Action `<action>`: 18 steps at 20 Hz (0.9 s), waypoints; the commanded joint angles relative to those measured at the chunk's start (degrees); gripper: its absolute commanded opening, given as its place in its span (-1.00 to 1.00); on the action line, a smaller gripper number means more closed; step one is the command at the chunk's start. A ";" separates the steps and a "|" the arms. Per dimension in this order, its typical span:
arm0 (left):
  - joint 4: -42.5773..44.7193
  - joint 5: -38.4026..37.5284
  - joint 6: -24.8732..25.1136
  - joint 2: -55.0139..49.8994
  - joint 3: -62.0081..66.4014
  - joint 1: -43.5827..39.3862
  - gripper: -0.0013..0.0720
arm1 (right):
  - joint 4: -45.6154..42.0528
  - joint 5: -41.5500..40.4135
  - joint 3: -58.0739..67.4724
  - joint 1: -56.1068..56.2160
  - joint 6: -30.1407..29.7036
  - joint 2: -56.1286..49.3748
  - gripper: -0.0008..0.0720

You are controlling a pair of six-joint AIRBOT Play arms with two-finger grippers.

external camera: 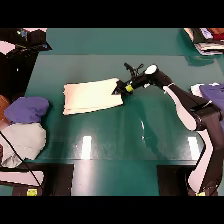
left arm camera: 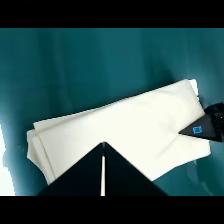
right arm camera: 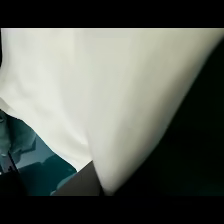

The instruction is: Fold the shirts.

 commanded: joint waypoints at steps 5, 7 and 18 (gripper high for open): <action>-0.96 0.22 2.16 0.04 -0.02 -10.19 -0.88 | -0.13 -0.52 8.48 -12.70 0.28 6.75 -0.94; -0.96 1.29 2.78 0.04 -0.02 -13.62 -0.88 | -0.22 0.68 8.48 -20.20 0.52 10.47 -0.94; -1.03 5.03 3.58 0.04 -0.02 -23.69 -0.88 | -15.63 7.04 8.48 -58.10 6.03 21.92 -0.94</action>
